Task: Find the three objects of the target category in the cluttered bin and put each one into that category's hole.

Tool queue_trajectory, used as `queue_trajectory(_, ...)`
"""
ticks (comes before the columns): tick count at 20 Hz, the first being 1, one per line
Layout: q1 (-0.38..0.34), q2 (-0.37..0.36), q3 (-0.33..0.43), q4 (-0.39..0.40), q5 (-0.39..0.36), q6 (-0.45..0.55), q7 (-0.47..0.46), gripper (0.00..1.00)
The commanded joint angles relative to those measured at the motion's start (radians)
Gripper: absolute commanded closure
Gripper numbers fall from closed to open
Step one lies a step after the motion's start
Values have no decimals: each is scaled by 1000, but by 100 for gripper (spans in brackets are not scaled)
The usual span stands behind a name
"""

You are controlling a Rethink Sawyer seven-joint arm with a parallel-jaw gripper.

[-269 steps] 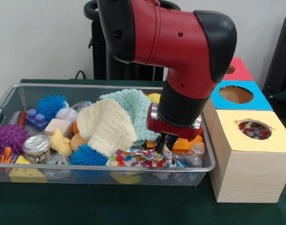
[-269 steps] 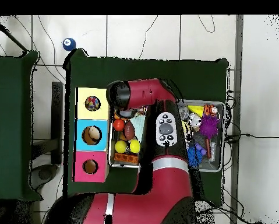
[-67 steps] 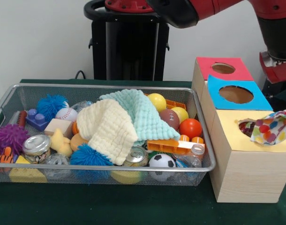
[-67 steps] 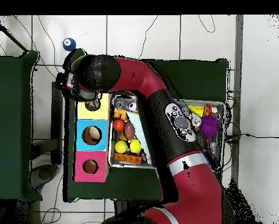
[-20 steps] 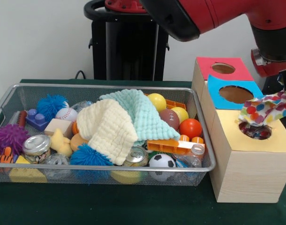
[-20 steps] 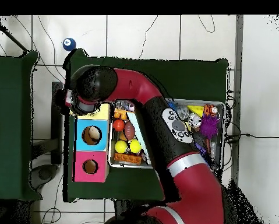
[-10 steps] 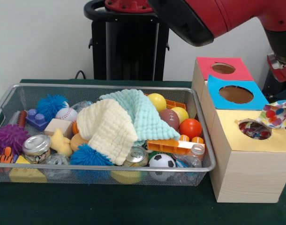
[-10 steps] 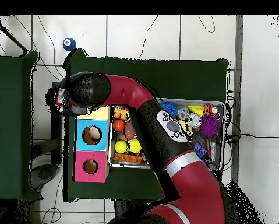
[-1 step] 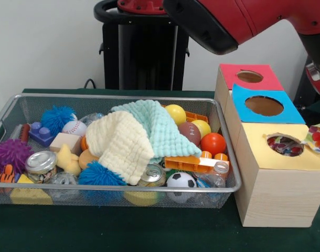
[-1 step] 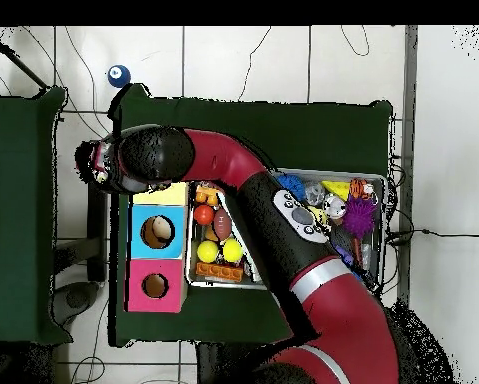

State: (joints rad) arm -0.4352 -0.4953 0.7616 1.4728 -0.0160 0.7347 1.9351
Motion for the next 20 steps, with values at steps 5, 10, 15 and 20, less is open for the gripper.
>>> queue_trajectory(5, -14, 25, -13, 11, -44, 71, -82, 100)
queue_trajectory(10, -24, 26, -14, 9, -48, 86, -94, 100)
queue_trajectory(15, -39, 20, -9, 27, -46, 93, -98, 100)
queue_trajectory(20, -72, 26, 16, 45, -34, 111, -119, 100)
